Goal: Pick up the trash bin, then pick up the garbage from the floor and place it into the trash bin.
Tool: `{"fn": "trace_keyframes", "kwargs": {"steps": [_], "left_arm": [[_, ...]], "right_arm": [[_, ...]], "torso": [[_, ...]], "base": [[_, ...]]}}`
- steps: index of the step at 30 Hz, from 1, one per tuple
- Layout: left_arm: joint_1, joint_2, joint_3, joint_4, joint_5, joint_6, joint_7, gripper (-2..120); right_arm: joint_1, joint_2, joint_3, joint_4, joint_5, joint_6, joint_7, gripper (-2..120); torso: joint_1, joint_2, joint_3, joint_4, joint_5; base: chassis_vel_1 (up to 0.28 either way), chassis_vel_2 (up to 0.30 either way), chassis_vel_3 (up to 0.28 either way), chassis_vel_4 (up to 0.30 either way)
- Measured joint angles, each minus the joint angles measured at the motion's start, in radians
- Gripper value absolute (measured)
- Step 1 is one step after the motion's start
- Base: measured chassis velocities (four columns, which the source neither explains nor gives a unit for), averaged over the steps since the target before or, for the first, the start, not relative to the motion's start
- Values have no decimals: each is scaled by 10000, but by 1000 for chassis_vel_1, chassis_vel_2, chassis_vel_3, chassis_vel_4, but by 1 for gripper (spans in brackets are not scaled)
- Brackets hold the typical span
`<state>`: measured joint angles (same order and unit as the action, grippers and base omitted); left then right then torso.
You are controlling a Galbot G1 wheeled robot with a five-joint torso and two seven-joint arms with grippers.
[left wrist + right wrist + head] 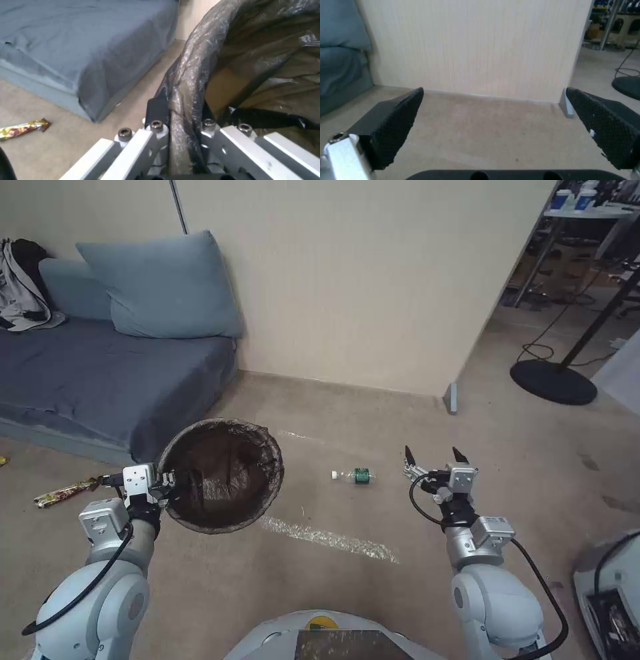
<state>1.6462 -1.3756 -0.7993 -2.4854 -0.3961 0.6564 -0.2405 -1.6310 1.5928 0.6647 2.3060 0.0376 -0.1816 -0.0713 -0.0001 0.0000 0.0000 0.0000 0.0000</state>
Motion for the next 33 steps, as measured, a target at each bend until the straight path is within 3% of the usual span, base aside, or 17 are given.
{"fn": "trace_keyframes", "kwargs": {"steps": [24,33], "left_arm": [[24,-42,-2,-79,77,-32,12,4],[70,-7,19,-142,92,31,13,4]], "right_arm": [[-35,49,-49,-52,-17,110,-3,100],[-32,-1179,155,-292,616,-133,-606,100]], "torso": [[1,0,1,0,1],[0,0,-1,-1,3]], "base": [[-141,141,143,-137],[-2,4,6,-8]]}}
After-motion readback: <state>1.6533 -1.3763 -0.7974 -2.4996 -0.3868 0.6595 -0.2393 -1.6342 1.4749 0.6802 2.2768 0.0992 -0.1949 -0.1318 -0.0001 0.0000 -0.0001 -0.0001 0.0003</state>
